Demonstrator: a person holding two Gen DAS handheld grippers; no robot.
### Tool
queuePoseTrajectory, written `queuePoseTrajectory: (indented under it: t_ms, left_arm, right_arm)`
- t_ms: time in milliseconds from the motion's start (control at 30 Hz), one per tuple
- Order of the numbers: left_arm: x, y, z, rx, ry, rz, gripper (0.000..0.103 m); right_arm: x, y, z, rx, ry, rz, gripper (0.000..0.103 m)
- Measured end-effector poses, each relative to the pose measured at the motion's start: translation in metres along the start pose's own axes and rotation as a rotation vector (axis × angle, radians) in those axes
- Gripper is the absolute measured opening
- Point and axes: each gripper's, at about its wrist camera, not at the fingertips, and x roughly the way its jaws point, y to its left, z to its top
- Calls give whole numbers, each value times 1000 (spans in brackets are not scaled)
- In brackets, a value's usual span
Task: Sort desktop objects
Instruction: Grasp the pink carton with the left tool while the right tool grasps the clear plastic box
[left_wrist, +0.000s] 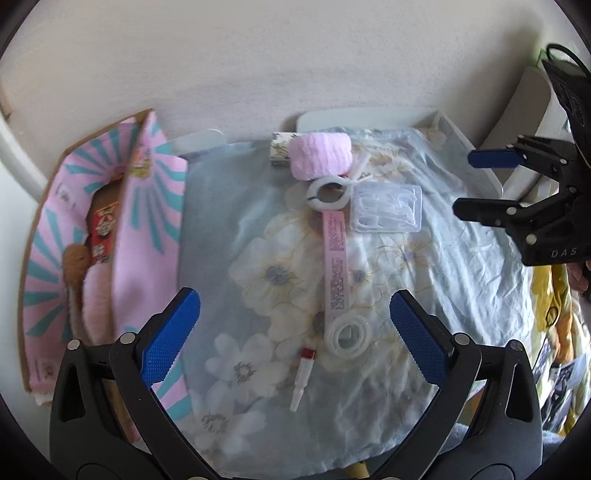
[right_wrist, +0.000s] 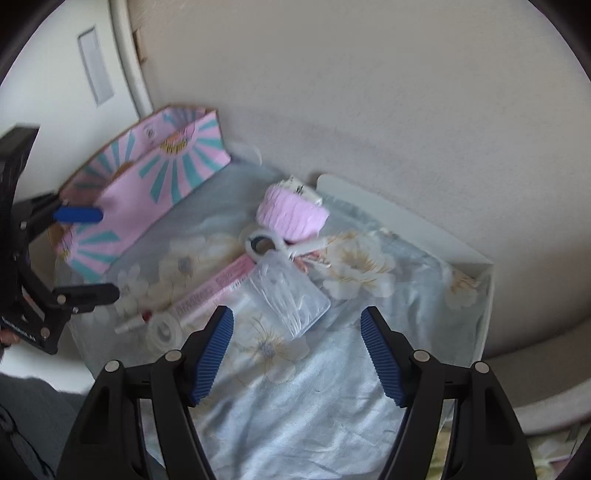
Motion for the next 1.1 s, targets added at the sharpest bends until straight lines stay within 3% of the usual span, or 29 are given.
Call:
queuePoseTrajectory:
  t_ms: [133,400,1000,1100]
  left_arm:
    - [32,-18,4,65,30,4,103]
    - [76,-26,1,72,48,5,103]
    - [96,-24,0,32,29,25,100]
    - [98,-24,1,30,35,15,94]
  right_arm:
    - [30,-9,-8,-34,44,49,68]
    - [72,-10,-15,-141,107,68,68]
    - [91,10,1,-336,88,85,68]
    - [91,13,3,-355,75,95,68]
